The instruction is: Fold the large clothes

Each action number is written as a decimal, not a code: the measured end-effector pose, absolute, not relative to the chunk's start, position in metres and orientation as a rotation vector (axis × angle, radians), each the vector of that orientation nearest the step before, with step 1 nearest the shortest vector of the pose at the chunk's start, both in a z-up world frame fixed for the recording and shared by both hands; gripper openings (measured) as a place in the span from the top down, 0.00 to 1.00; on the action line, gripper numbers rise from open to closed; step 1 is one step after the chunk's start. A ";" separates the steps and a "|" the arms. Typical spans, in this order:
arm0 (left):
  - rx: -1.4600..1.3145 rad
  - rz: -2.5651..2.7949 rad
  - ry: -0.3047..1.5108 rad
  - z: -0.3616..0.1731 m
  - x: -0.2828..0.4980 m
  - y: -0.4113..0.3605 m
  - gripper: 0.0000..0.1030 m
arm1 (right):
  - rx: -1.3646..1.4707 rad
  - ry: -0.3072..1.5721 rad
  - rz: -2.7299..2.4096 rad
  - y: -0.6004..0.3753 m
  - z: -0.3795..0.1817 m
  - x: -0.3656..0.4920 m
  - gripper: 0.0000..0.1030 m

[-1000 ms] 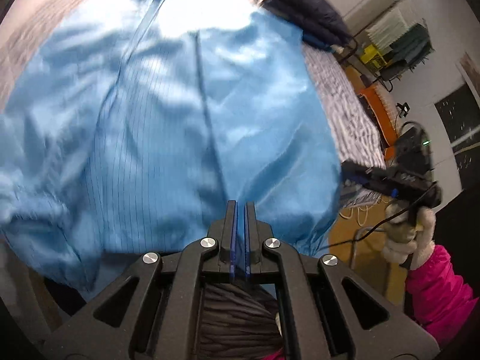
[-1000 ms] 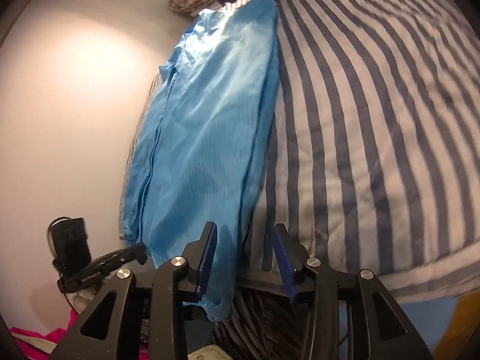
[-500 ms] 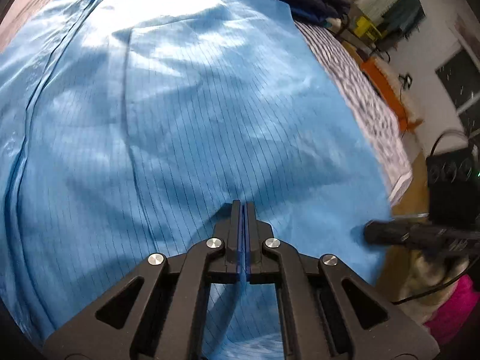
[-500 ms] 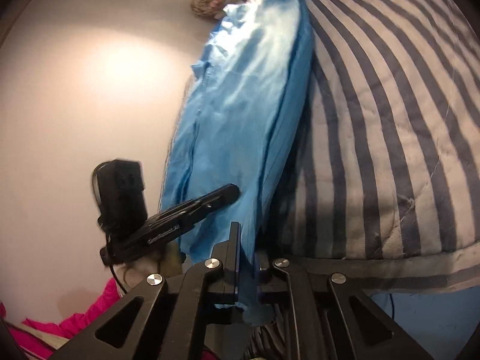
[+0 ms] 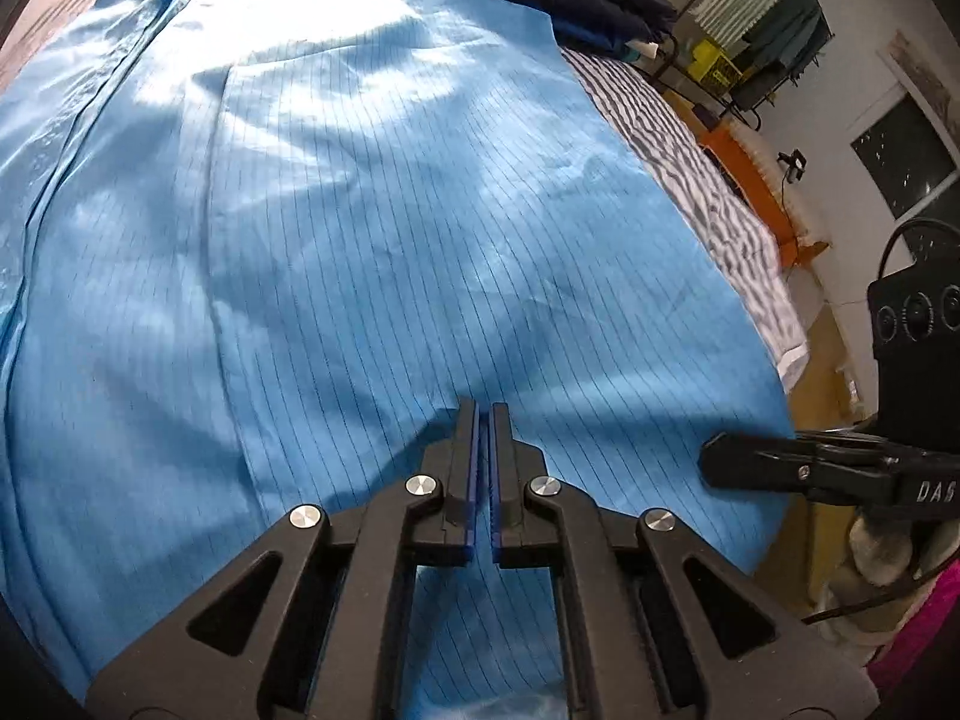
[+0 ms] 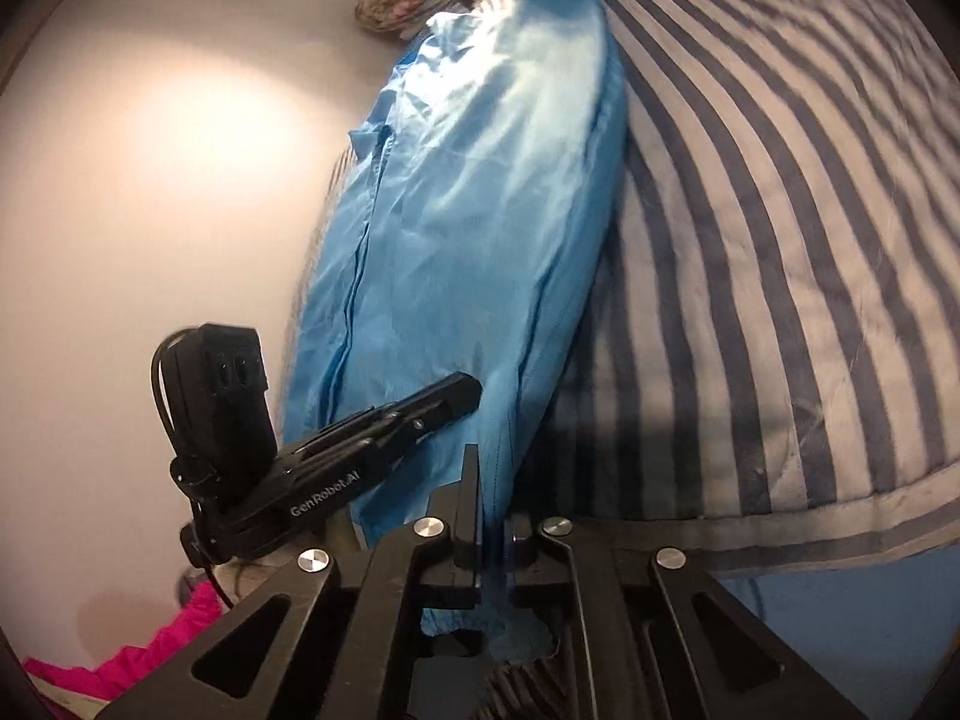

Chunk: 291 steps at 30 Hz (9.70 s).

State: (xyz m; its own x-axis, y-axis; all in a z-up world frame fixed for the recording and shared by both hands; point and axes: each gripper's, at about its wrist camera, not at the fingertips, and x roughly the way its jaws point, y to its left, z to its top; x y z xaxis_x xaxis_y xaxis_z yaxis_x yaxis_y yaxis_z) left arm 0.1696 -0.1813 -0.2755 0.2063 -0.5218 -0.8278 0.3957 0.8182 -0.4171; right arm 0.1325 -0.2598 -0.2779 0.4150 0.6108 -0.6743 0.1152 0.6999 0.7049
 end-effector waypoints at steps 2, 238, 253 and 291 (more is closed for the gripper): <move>-0.163 -0.634 1.174 -0.259 0.167 -0.167 1.00 | 0.660 1.129 0.332 -0.245 -0.261 0.140 0.99; -0.494 -0.365 1.196 -0.233 0.339 0.090 0.48 | 0.458 1.092 0.532 -0.229 -0.248 0.338 0.71; -0.409 -0.238 1.190 -0.257 0.347 0.094 0.48 | 0.428 1.064 0.399 -0.236 -0.253 0.398 0.64; -0.274 -0.314 1.022 -0.185 0.500 0.074 0.37 | 0.217 0.881 0.356 -0.244 -0.179 0.455 0.48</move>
State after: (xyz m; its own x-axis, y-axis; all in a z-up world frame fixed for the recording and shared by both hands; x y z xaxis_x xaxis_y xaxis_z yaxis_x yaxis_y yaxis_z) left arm 0.4996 0.0745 -0.1847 0.4839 -0.3804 -0.7881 0.1276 0.9216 -0.3664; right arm 0.4546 -0.2439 -0.1791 0.5836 0.3904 -0.7120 -0.2136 0.9198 0.3292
